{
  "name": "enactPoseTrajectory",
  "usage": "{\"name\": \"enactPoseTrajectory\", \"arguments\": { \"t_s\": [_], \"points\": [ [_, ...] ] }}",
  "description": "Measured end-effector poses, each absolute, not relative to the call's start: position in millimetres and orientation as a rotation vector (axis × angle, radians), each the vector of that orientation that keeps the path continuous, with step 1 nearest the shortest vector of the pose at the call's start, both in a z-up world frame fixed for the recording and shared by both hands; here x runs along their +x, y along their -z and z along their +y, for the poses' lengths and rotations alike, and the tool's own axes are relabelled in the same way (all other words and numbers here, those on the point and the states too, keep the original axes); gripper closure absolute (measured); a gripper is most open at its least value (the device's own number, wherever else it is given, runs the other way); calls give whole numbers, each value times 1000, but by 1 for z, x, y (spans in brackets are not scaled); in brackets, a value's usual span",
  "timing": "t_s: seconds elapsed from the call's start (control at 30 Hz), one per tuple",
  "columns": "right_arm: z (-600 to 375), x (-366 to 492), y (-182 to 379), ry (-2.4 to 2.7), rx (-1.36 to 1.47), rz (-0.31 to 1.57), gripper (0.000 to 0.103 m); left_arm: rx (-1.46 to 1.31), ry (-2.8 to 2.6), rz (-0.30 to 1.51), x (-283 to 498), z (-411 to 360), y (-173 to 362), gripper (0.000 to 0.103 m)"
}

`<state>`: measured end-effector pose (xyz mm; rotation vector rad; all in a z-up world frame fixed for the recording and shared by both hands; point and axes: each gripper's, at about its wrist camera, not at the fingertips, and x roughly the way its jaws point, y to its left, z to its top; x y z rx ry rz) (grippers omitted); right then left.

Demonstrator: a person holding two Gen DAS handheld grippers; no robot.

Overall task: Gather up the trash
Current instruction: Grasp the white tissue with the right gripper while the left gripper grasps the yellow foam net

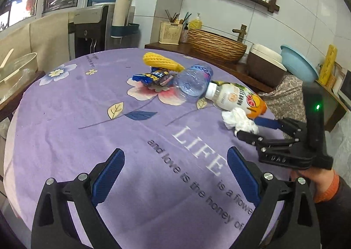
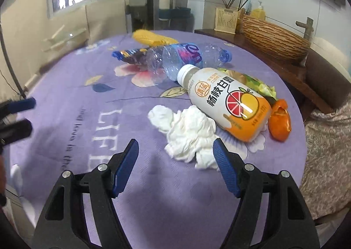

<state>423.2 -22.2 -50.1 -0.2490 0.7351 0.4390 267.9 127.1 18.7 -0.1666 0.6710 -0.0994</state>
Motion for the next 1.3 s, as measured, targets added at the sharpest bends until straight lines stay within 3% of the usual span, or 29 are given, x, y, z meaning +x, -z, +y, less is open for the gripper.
{"name": "enactPoseTrajectory", "arguments": {
  "t_s": [0.07, 0.17, 0.23, 0.53, 0.77, 0.87, 1.17, 1.3],
  "points": [
    [-17, 434, 55, -424, -265, 752, 35, -197, 94, 674, 282, 138, -23, 10],
    [-16, 434, 57, -378, -322, 727, 59, -227, 80, 671, 304, 152, -30, 10],
    [-19, 430, 56, -385, -326, 721, 69, -236, 71, 668, 321, 159, -36, 10],
    [-26, 404, 46, -430, -284, 665, 72, -374, 66, 685, 426, 178, -54, 11],
    [-19, 391, 47, -457, -307, 638, 72, -493, 48, 780, 489, 180, -42, 20],
    [-20, 389, 47, -461, -302, 630, 72, -521, 56, 833, 504, 179, -31, 29],
    [-24, 384, 46, -468, -274, 615, 72, -528, 73, 829, 499, 173, -27, 77],
    [-25, 376, 43, -474, -259, 604, 72, -521, 92, 787, 481, 173, -37, 84]
  ]
}}
